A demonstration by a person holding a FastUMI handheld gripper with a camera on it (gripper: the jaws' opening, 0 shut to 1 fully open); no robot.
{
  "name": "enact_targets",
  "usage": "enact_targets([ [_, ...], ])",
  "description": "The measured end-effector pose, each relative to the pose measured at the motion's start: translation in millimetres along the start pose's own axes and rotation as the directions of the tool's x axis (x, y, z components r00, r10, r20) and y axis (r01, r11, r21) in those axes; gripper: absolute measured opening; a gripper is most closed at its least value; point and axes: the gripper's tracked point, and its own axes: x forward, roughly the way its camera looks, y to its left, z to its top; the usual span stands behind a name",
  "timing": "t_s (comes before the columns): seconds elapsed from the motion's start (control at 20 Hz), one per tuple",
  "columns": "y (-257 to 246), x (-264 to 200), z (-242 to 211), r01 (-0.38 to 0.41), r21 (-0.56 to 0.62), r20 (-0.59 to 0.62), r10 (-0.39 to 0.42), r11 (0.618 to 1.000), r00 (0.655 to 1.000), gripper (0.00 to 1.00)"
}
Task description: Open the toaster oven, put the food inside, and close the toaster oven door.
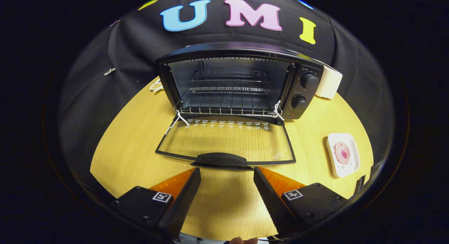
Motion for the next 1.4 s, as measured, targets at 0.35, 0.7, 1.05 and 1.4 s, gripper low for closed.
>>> enact_targets([
  [0.35,-42,-33,21,-0.083,0.002,-0.003,0.083,0.997,0.997,0.99],
  [0.7,-145,-65,40,-0.078,0.059,-0.029,0.08,0.995,0.996,0.99],
  [1.05,-268,-72,28,-0.013,0.119,-0.171,0.033,0.993,0.985,0.99],
  [1.4,-365,-51,9,0.033,0.115,-0.338,0.007,0.993,0.941,0.99],
])
